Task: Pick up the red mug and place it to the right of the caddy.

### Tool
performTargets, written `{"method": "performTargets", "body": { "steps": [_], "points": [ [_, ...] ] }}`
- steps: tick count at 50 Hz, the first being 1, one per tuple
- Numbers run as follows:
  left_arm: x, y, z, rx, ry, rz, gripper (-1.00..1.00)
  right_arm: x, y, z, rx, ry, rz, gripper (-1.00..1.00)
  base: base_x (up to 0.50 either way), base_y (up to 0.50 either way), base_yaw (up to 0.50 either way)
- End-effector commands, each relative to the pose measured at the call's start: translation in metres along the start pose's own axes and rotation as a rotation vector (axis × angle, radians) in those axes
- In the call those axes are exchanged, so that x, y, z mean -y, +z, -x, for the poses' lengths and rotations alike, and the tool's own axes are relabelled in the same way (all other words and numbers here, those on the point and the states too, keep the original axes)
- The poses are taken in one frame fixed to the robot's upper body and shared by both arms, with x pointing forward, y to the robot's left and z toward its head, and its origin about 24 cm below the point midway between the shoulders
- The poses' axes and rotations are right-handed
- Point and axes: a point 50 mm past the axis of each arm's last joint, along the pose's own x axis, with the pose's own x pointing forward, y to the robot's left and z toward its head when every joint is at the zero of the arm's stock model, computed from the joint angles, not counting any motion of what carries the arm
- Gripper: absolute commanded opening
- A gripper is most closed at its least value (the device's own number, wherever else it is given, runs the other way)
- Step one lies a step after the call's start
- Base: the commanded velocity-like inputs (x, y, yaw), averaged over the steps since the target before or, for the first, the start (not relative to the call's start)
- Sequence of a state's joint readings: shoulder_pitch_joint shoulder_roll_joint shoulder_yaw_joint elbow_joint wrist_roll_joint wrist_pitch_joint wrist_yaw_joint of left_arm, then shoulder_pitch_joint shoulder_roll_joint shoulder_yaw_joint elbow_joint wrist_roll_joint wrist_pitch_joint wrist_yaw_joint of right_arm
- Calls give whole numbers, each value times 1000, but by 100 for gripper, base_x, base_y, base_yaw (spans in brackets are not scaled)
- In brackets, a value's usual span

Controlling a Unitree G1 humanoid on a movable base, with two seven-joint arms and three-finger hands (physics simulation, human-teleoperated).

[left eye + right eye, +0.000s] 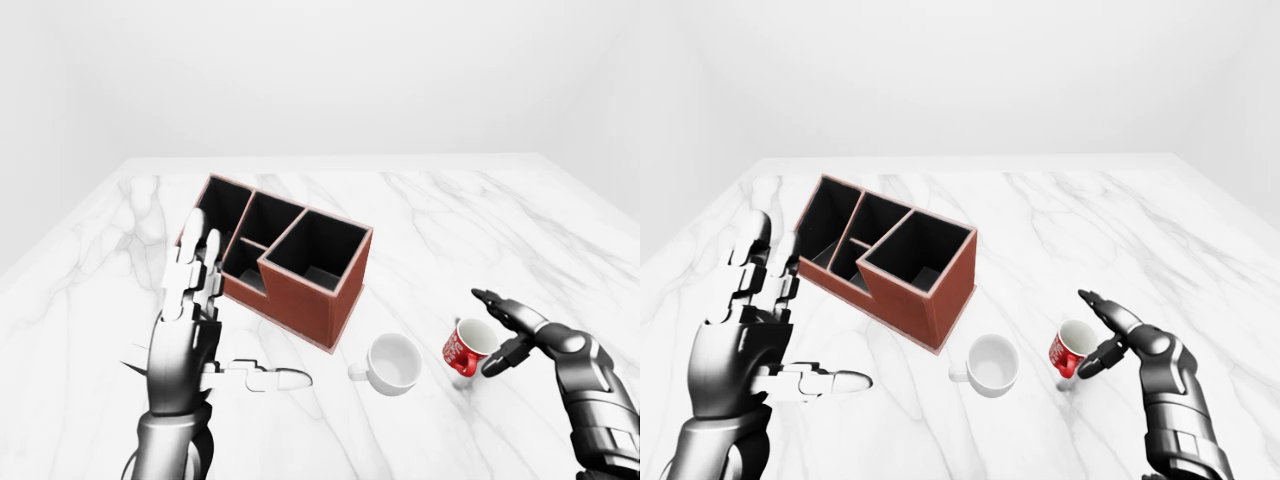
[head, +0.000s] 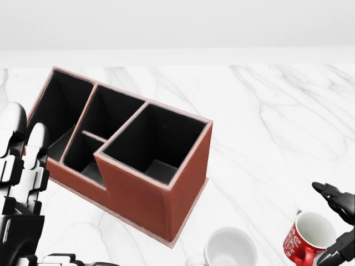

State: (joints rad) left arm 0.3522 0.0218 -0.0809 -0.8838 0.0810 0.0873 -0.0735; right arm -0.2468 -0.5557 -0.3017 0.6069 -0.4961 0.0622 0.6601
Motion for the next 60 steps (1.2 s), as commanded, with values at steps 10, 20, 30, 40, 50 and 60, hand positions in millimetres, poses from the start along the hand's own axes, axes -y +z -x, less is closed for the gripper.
{"method": "performTargets", "body": {
  "steps": [10, 20, 30, 40, 50, 60],
  "points": [
    [-1, 2, 0, 10, 2, -1, 100, -2, 0, -4, -14, -2, 12, 95, 0, 0, 0],
    [0, 1, 0, 5, 3, -1, 100, -2, -1, -3, -12, -2, 3, -100, 0, 0, 0],
    [0, 1, 0, 6, 2, -2, 100, -1, -2, -1, -13, -4, 3, -100, 0, 0, 0],
    [1, 0, -1, 0, 0, -2, 100, 10, 10, 10, 29, -20, 30, -100, 0, 0, 0],
    [1, 0, 0, 2, 0, 0, 100, 34, 56, 32, 180, -174, 155, -100, 0, 0, 0],
    [1, 1, 1, 1, -1, 0, 100, 42, 96, 47, 289, -262, 261, -100, 0, 0, 0]
  ]
}}
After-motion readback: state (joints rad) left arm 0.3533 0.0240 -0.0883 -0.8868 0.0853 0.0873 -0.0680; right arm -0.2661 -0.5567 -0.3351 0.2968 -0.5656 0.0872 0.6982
